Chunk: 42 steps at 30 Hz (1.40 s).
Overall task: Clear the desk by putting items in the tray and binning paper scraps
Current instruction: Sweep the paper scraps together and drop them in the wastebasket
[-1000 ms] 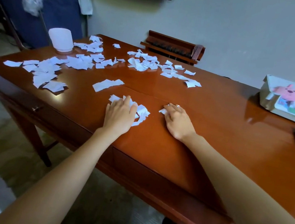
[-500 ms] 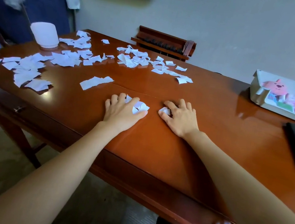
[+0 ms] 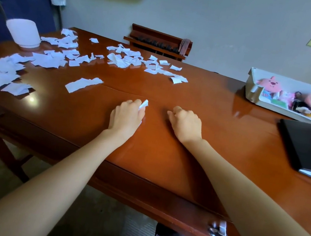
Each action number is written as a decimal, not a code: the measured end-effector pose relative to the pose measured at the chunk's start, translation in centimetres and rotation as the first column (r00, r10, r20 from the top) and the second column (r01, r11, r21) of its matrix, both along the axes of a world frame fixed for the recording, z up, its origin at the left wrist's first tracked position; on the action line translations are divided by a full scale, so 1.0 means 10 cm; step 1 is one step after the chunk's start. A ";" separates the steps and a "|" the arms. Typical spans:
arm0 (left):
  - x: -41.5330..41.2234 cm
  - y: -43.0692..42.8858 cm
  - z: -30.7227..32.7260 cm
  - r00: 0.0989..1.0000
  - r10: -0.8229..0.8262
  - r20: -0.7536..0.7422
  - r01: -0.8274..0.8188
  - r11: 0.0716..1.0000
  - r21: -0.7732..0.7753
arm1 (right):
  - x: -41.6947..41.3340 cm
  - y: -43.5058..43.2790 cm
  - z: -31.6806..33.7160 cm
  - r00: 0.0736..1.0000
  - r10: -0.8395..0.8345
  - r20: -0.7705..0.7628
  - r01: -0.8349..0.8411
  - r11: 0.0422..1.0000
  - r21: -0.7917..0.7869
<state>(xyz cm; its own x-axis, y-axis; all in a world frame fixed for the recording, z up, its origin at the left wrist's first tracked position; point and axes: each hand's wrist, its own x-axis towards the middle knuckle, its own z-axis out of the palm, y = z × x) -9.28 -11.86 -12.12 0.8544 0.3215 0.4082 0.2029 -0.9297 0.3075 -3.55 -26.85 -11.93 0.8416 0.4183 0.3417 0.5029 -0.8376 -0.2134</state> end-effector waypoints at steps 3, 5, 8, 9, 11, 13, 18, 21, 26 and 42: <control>0.02 -0.22 0.04 0.996 -0.065 0.067 0.073 0.989 -0.129 | 0.04 -0.23 0.09 0.974 -0.069 -0.216 0.126 0.958 0.259; 0.05 -0.40 0.09 0.991 -0.092 0.094 0.111 0.970 -0.215 | 0.05 -0.45 0.18 0.948 -0.096 -0.302 0.213 0.899 0.382; 0.12 -0.74 0.19 0.984 -0.126 0.129 0.161 0.937 -0.311 | 0.01 -0.82 0.31 0.937 -0.141 -0.318 0.290 0.822 0.490; 0.14 -0.88 0.23 0.979 -0.146 0.140 0.185 0.925 -0.332 | -0.01 -0.94 0.35 0.937 -0.150 -0.314 0.301 0.803 0.515; 0.15 -1.22 0.32 0.961 -0.202 0.188 0.261 0.884 -0.387 | -0.10 -1.20 0.42 0.938 -0.180 -0.297 0.322 0.767 0.555; 0.13 -1.60 0.41 0.928 -0.270 0.259 0.362 0.818 -0.447 | -0.22 -1.49 0.48 0.939 -0.226 -0.259 0.340 0.724 0.601; -0.04 -2.73 0.52 0.837 -0.443 0.322 0.546 0.628 -0.555 | -0.68 -2.45 0.54 0.898 -0.416 -0.145 0.402 0.640 0.654; -0.23 -3.45 0.48 0.753 -0.554 0.356 0.641 0.494 -0.587 | -1.03 -3.12 0.49 0.819 -0.561 -0.120 0.485 0.565 0.667; -0.69 -4.60 0.22 0.621 -0.730 0.286 0.703 0.357 -0.615 | -1.66 -4.18 0.14 0.660 -0.716 -0.225 0.646 0.390 0.656; -1.34 -6.54 -1.52 0.374 -0.880 -0.292 0.619 0.471 -0.629 | -2.69 -5.84 -1.91 0.211 -0.715 -0.666 0.948 -0.017 0.319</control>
